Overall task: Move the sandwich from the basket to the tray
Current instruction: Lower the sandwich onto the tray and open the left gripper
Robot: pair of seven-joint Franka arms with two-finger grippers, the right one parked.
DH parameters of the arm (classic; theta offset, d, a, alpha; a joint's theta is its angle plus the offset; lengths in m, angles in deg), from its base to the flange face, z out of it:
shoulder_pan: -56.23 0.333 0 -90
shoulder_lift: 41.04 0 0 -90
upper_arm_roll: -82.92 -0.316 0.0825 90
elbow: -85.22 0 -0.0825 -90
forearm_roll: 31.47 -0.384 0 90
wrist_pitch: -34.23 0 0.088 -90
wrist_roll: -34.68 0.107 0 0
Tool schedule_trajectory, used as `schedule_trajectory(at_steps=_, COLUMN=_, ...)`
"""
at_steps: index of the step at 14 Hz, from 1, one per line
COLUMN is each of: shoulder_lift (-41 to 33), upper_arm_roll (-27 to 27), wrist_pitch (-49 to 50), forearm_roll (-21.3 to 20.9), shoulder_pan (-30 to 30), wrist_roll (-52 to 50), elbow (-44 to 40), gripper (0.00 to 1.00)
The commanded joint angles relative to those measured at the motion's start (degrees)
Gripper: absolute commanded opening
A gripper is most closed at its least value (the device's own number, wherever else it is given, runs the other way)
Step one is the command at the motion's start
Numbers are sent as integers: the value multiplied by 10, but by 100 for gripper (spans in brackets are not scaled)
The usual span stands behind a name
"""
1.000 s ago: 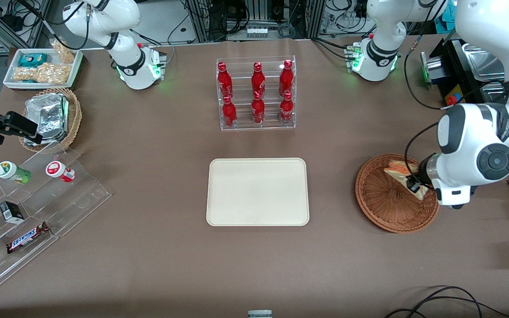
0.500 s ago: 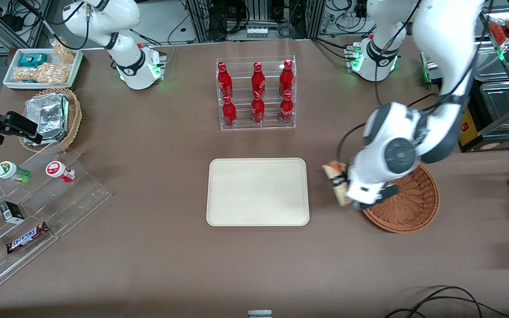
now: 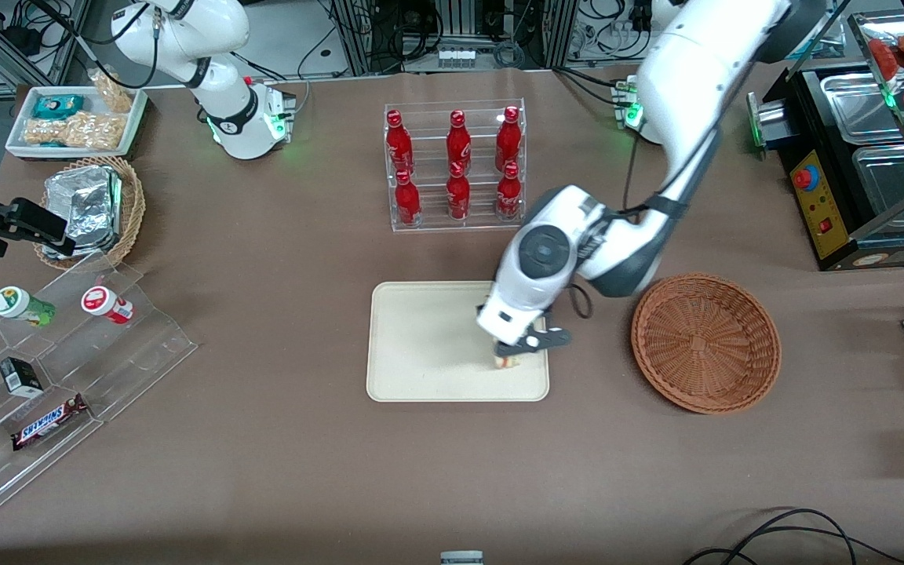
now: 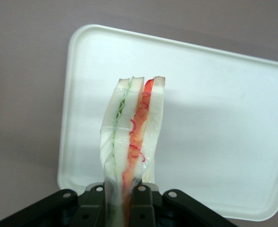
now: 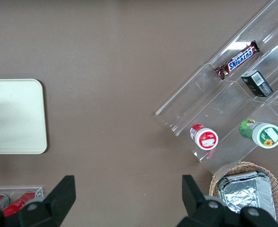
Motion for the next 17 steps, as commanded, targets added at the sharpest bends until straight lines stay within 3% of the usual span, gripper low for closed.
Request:
schedule_trajectory(at_steps=1, shoulder_lift=21, upper_arm_roll=-3, wrist_pitch=-37, forearm_roll=-21, shoulder_pan=-28, wrist_roll=-7, elbow=-23, gripper=4)
schedule_trajectory(at_steps=8, shoulder_lift=91, upper_arm_roll=-5, wrist_pitch=-53, forearm_roll=-25, shoulder_pan=-56, wrist_roll=-7, elbow=-83, gripper=4)
schedule_trajectory(at_steps=12, shoulder_lift=116, upper_arm_roll=-4, wrist_pitch=-54, forearm_roll=-89, shoulder_pan=-64, wrist_roll=-10, elbow=-92, gripper=7)
schedule_trajectory(at_steps=13, shoulder_lift=116, upper_arm_roll=-4, wrist_pitch=-58, forearm_roll=-88, shoulder_pan=-64, wrist_roll=-17, elbow=-91, gripper=14)
schedule_trajectory(at_steps=14, shoulder_lift=116, upper_arm_roll=-4, wrist_pitch=-63, forearm_roll=-87, shoulder_pan=-64, wrist_roll=-35, elbow=-91, gripper=30)
schedule_trajectory(at_steps=15, shoulder_lift=115, upper_arm_roll=-4, wrist_pitch=-63, forearm_roll=-88, shoulder_pan=-64, wrist_roll=-63, elbow=-89, gripper=62)
schedule_trajectory(at_steps=16, shoulder_lift=114, upper_arm_roll=-4, wrist_pitch=-63, forearm_roll=-88, shoulder_pan=-65, wrist_roll=-84, elbow=-88, gripper=86)
schedule_trajectory(at_steps=17, shoulder_lift=110, upper_arm_roll=-3, wrist_pitch=-63, forearm_roll=-86, shoulder_pan=-64, wrist_roll=-94, elbow=-87, gripper=100)
